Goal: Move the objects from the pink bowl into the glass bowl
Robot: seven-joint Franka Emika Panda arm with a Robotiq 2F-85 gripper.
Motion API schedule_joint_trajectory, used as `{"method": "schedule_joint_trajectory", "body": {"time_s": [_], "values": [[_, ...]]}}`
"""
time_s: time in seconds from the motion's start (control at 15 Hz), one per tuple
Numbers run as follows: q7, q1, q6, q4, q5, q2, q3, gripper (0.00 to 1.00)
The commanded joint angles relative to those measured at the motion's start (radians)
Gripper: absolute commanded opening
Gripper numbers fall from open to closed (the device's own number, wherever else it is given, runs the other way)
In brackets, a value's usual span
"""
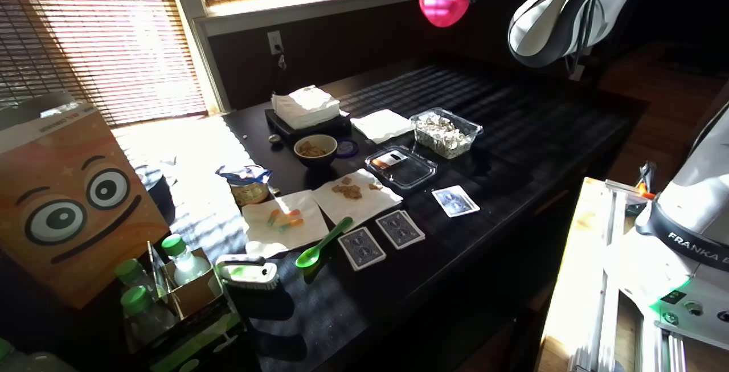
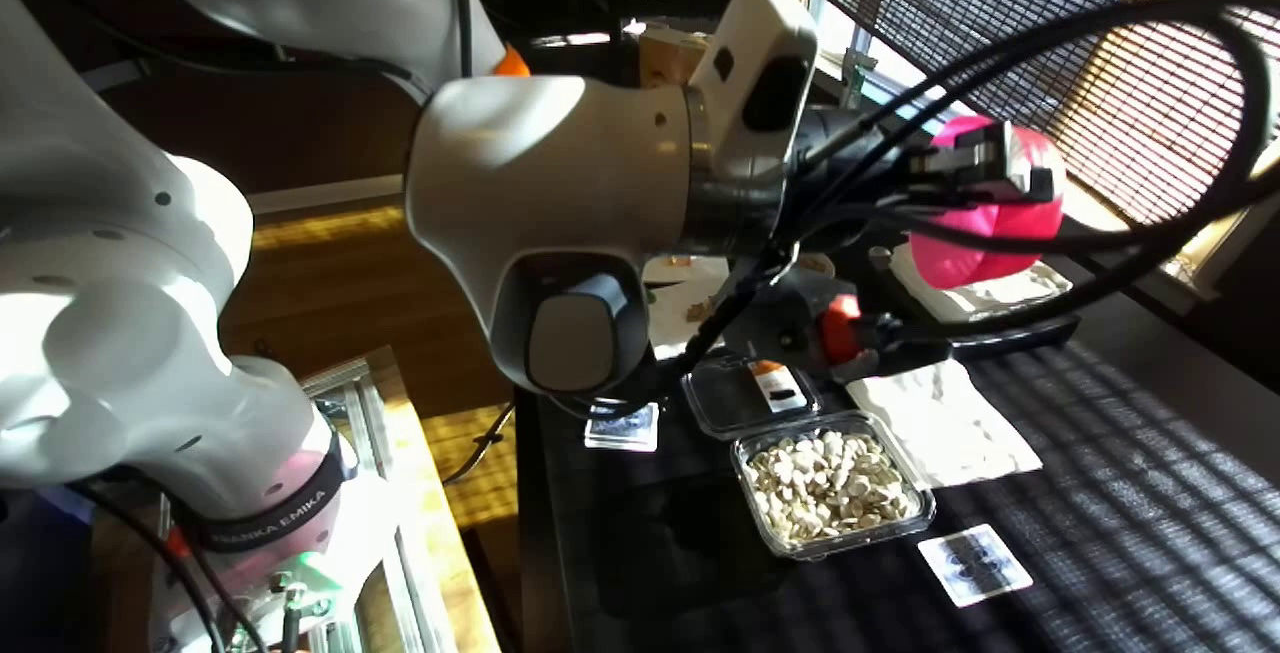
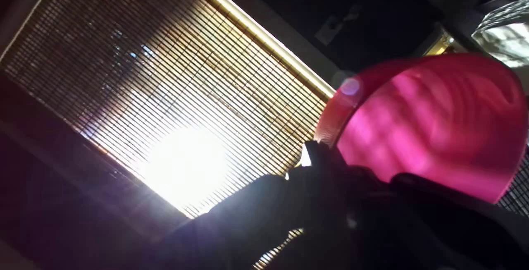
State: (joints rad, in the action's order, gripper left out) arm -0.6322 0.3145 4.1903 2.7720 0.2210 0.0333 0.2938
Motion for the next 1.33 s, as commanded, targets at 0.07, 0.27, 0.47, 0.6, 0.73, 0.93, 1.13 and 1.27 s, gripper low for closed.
{"method": "schedule_joint_trajectory", "body": {"time_s": [0.07,0.27,0.47,0.6,0.73,0.93,1.13,1.27], "values": [[0.096,0.008,-0.096,-0.001,0.101,-0.037,0.018,0.01],[0.188,0.014,-0.194,-0.002,0.202,-0.029,0.029,0.01],[0.312,0.018,-0.305,-0.004,0.317,-0.009,0.038,0.01],[0.368,0.019,-0.358,-0.006,0.38,-0.002,0.041,0.01],[0.324,0.01,-0.323,-0.008,0.323,-0.032,0.033,0.04],[0.331,0.009,-0.346,-0.008,0.329,-0.028,0.032,0.04],[0.332,0.009,-0.347,-0.008,0.329,-0.027,0.032,0.01],[0.371,0.016,-0.437,-0.017,0.383,-0.017,0.041,0.01]]}}
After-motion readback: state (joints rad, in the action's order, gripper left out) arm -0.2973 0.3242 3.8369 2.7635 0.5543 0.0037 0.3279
